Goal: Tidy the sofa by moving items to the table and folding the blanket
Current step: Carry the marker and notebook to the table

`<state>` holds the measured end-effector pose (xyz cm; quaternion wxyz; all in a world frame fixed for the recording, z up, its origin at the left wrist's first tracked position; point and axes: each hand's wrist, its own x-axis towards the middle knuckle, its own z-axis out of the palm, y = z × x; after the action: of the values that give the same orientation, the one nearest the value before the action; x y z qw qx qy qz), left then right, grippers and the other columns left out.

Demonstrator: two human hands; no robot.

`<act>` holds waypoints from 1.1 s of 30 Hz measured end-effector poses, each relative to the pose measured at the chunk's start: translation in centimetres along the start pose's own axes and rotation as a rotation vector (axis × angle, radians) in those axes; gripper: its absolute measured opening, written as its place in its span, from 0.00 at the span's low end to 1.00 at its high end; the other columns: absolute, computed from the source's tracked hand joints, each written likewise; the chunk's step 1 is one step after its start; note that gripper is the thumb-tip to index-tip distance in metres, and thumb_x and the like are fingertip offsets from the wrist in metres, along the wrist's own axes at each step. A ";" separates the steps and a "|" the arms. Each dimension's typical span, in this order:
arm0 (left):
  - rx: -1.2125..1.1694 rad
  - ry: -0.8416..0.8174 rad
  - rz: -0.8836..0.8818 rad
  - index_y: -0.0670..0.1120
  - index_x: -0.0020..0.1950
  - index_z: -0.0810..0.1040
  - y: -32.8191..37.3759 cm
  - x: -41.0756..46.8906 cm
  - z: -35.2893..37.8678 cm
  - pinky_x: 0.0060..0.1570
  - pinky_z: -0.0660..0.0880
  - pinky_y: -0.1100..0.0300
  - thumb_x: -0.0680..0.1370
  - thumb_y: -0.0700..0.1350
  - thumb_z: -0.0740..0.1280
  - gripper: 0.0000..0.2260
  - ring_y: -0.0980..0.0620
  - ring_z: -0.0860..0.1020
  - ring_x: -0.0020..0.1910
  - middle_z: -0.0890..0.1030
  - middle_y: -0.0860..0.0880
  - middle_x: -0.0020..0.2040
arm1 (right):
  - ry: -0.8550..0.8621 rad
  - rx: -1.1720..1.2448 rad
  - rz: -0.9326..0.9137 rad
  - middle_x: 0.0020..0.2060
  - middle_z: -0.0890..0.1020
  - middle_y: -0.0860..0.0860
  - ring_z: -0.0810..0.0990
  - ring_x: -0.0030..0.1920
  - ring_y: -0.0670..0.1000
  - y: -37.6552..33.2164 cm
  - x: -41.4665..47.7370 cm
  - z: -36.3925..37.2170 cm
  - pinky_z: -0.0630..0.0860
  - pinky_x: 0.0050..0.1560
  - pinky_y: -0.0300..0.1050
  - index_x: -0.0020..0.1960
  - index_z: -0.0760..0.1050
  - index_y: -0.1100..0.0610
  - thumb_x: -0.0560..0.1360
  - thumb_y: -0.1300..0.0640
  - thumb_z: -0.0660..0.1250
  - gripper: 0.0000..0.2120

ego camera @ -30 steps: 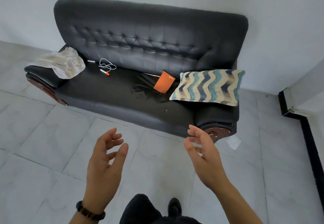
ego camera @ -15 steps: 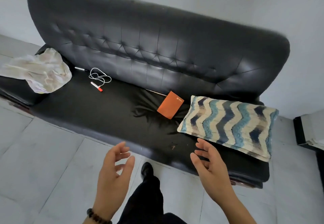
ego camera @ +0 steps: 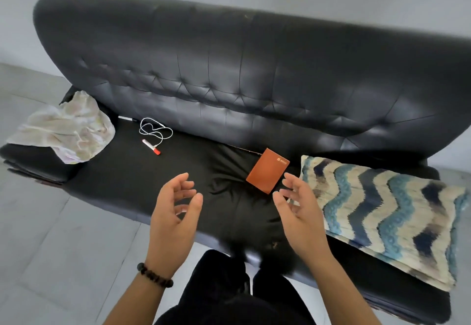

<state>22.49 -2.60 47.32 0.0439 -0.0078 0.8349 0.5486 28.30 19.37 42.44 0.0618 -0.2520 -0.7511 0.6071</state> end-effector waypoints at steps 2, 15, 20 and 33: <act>0.027 0.001 -0.047 0.50 0.65 0.72 -1.5 1.4 0.5 0.49 0.75 0.69 0.78 0.38 0.68 0.17 0.56 0.78 0.54 0.79 0.52 0.57 | -0.013 -0.001 0.035 0.62 0.75 0.41 0.76 0.59 0.39 1.3 2.7 1.4 0.77 0.55 0.37 0.64 0.68 0.39 0.78 0.55 0.68 0.19; 0.161 -0.163 -0.304 0.51 0.65 0.72 -29.1 19.6 8.3 0.55 0.72 0.71 0.80 0.44 0.65 0.13 0.59 0.75 0.60 0.75 0.53 0.62 | 0.281 -0.162 0.311 0.68 0.68 0.47 0.74 0.62 0.41 21.7 18.8 17.7 0.76 0.61 0.46 0.74 0.65 0.50 0.77 0.52 0.69 0.27; 0.487 -0.295 -0.122 0.43 0.70 0.70 -46.4 25.3 12.5 0.69 0.67 0.47 0.81 0.46 0.64 0.19 0.46 0.67 0.70 0.69 0.45 0.70 | 0.343 -0.424 0.425 0.77 0.53 0.58 0.60 0.75 0.57 34.6 26.4 25.5 0.66 0.69 0.50 0.80 0.50 0.55 0.73 0.41 0.71 0.45; 0.709 0.165 -0.154 0.44 0.78 0.57 -56.7 40.0 7.6 0.67 0.58 0.46 0.72 0.66 0.66 0.42 0.42 0.60 0.73 0.59 0.43 0.76 | 0.529 -0.770 0.794 0.80 0.45 0.60 0.51 0.78 0.65 45.7 35.2 30.6 0.52 0.76 0.57 0.80 0.35 0.55 0.75 0.53 0.64 0.46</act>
<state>-13.43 -16.75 -10.88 0.0174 -0.0990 0.9707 0.2182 -0.47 14.61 -15.99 -0.0802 -0.6589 -0.7246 0.1854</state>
